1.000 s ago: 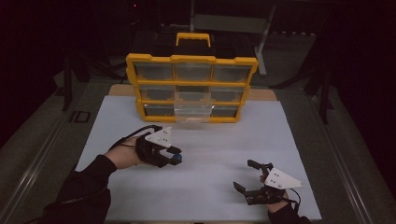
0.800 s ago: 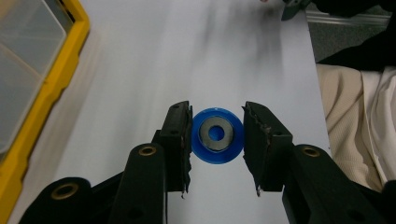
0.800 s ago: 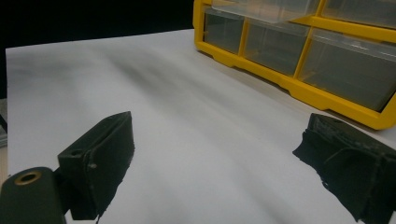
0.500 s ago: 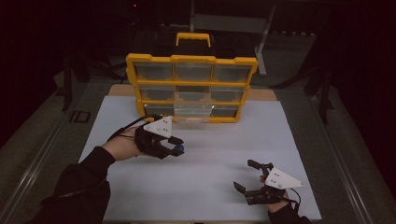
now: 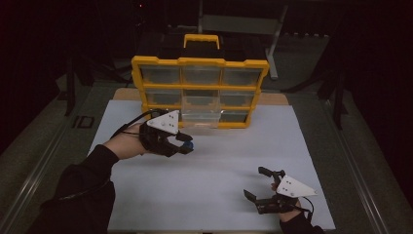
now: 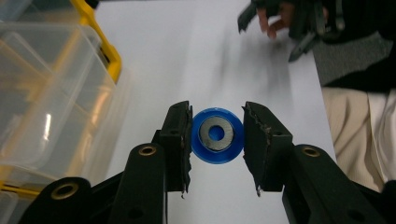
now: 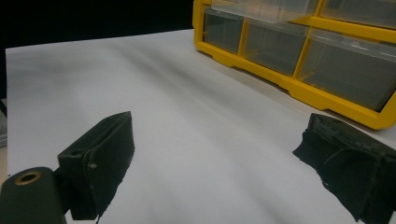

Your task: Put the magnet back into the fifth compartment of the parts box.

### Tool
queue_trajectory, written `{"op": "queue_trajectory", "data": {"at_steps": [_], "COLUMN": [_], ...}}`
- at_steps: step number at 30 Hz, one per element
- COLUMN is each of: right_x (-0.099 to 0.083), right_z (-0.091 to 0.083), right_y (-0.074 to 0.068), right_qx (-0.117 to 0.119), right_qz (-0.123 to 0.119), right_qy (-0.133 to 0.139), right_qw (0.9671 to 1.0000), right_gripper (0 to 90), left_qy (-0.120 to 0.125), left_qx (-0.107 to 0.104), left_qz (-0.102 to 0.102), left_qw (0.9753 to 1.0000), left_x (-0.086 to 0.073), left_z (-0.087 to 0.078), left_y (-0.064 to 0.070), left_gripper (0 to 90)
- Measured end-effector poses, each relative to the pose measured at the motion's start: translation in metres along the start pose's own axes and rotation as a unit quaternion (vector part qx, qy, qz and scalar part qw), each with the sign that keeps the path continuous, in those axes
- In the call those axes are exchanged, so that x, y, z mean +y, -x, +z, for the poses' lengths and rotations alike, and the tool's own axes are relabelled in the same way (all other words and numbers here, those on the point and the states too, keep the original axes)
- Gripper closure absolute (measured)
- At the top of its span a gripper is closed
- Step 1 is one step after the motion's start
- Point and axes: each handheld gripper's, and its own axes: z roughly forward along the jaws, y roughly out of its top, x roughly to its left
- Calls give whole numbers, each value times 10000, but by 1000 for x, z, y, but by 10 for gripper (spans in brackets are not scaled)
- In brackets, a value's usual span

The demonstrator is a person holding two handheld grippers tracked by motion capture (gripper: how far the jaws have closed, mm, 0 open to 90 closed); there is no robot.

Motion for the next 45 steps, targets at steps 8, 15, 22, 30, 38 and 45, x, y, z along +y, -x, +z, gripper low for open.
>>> {"op": "queue_trajectory", "data": {"at_steps": [8, 15, 22, 30, 38, 45], "right_x": [0, 0, 0, 0, 0, 0], "right_z": [0, -1, 0, 0, 0, -1], "right_y": [0, 1, 0, 0, 0, 1], "right_qx": [5, 3, 12, 17, 14, -3], "right_qz": [40, 41, 18, 7, 14, 25], "right_qy": [0, 13, 22, 18, 20, 22], "right_qw": [10000, 10000, 10000, 10000, 10000, 10000], "right_gripper": [93, 94, 94, 93, 94, 93], "left_qy": [69, 191, 500, 489, 547, 633], "left_qx": [107, 149, 209, 271, 301, 470], "left_qz": [195, 193, 44, -164, -185, -234], "left_qw": [9997, 9995, 9985, 9983, 9979, 9966], "left_x": [16, 22, 26, 33, 36, 40], "left_z": [-11, -17, -24, -25, -23, -27], "left_y": [-8, -11, -19, -26, -41, -59], "left_gripper": [632, 631, 631, 631, 631, 631]}}
